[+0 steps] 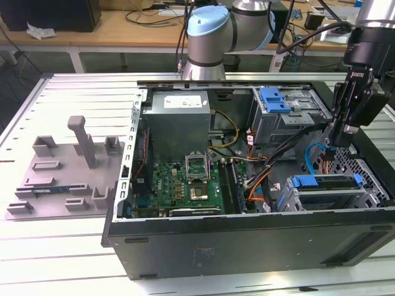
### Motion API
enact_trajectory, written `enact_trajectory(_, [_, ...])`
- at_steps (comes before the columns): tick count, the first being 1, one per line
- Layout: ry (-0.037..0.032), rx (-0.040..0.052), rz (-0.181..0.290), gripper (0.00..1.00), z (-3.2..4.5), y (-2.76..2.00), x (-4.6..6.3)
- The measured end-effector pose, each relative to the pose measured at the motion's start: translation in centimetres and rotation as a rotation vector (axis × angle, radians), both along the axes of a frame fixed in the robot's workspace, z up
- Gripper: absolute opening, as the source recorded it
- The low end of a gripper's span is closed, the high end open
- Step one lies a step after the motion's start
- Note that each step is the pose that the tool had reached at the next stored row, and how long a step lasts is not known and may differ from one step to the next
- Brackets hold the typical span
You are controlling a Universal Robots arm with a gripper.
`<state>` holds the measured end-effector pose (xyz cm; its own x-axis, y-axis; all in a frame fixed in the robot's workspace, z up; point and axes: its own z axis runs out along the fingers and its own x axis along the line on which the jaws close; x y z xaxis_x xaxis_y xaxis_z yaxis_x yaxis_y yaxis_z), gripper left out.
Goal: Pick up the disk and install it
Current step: 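Insert the first disk wire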
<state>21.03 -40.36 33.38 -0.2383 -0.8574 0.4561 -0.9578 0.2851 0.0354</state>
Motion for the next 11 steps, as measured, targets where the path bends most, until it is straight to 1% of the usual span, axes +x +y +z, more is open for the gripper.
enact_trajectory(2, [0.0000, -0.0015, 0.001, 0.34, -0.04, 0.00, 0.00])
enact_trajectory(3, [0.0000, -0.0018, 0.002, 0.27, -0.06, 0.00, 0.00])
enact_trajectory(6, [0.0000, -0.0026, 0.005, 0.27, -0.09, 0.00, -0.02])
enact_trajectory(7, [0.0001, -0.0028, 0.006, 0.17, -0.11, 0.01, -0.03])
enact_trajectory(10, [0.0001, -0.0031, 0.010, 0.17, -0.12, 0.05, -0.06])
enact_trajectory(11, [0.0000, -0.0037, 0.013, 0.17, -0.12, 0.13, -0.11])
